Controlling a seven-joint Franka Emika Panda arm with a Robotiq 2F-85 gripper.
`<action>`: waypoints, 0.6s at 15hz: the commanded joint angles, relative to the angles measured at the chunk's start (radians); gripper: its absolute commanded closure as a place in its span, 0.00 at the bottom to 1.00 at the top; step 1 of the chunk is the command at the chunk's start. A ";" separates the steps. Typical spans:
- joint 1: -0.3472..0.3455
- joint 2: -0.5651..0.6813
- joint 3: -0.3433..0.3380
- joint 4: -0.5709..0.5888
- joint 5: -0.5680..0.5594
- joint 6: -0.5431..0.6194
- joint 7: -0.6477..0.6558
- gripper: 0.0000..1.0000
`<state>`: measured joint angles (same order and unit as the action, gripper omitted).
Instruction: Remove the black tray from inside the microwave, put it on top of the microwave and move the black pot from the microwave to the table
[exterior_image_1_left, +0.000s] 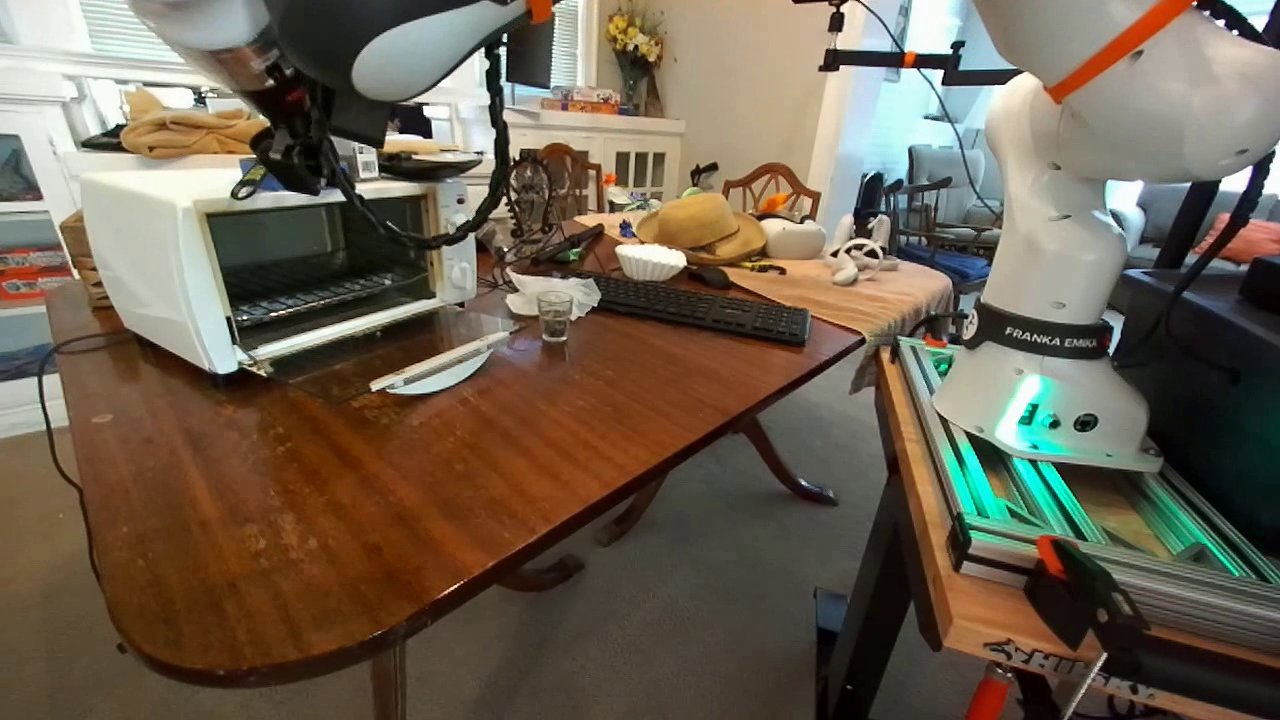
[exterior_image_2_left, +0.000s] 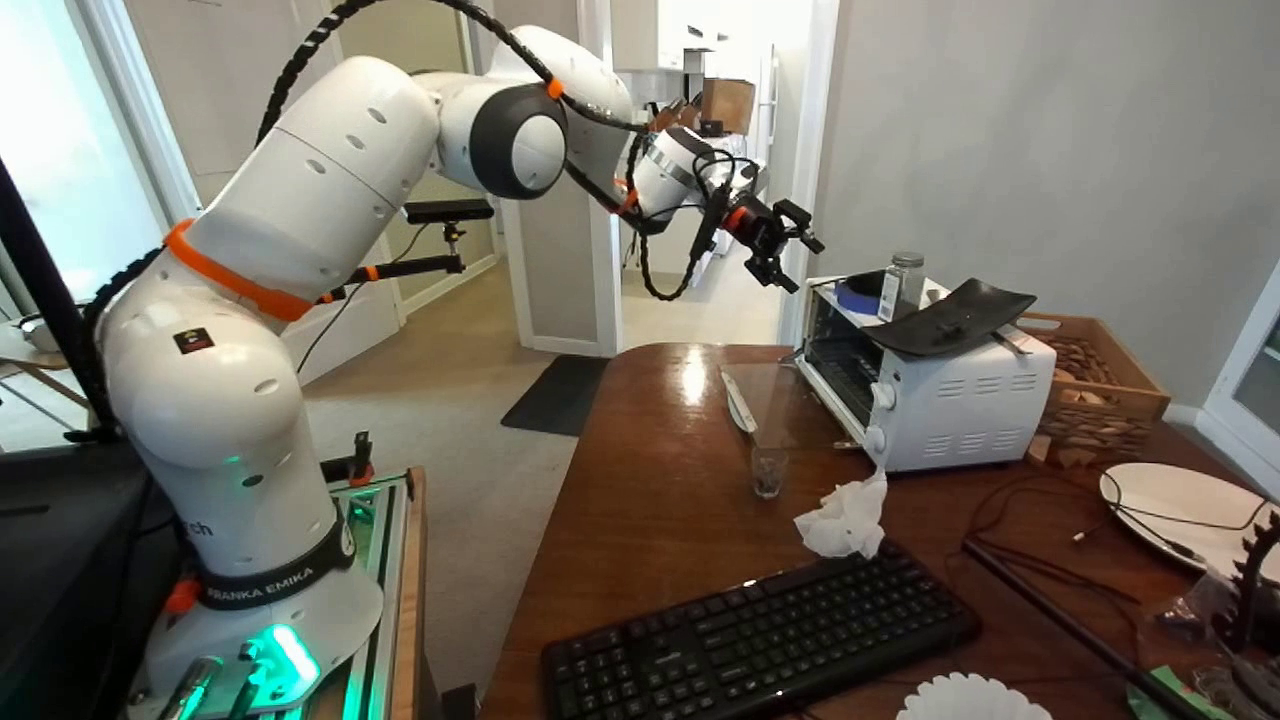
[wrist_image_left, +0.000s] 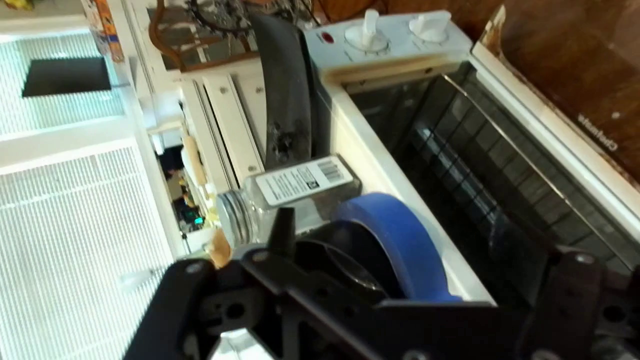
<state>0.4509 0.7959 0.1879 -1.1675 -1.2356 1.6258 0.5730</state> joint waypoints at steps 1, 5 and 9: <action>-0.098 -0.148 0.010 -0.241 -0.069 0.272 -0.007 0.00; -0.163 -0.206 -0.023 -0.328 -0.073 0.452 -0.119 0.00; -0.164 -0.235 -0.030 -0.360 -0.062 0.509 -0.221 0.00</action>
<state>0.2750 0.6142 0.1624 -1.4535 -1.3034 2.0931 0.4041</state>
